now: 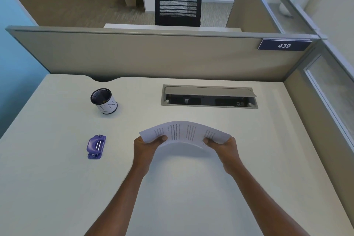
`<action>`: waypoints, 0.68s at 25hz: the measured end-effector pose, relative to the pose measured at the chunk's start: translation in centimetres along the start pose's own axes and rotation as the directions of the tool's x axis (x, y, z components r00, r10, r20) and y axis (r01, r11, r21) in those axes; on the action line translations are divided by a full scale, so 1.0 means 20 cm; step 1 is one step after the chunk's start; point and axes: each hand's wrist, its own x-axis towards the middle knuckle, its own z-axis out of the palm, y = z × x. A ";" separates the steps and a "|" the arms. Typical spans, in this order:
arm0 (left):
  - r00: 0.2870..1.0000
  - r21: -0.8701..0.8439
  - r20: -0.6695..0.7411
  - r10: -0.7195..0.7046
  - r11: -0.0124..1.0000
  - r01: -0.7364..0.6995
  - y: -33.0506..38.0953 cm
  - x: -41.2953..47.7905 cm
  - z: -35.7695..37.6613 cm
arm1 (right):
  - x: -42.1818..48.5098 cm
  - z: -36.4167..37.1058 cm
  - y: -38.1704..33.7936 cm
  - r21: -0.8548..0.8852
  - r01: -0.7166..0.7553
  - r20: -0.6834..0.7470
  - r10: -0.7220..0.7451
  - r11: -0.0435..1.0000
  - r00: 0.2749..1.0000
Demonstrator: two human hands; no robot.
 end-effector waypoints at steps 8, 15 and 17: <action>0.999 0.046 0.017 -0.028 0.999 0.027 0.00 0.03 -0.01 | 0.02 -0.02 0.01 0.011 -0.030 -0.015 0.030 0.999 0.999; 0.998 0.069 0.019 -0.061 0.996 0.060 0.00 0.06 -0.01 | 0.04 -0.05 0.02 -0.010 -0.078 -0.019 0.078 0.997 0.997; 0.996 0.048 0.008 -0.091 0.995 0.090 0.01 0.07 -0.02 | 0.05 -0.08 0.00 -0.044 -0.081 0.004 0.081 0.996 0.997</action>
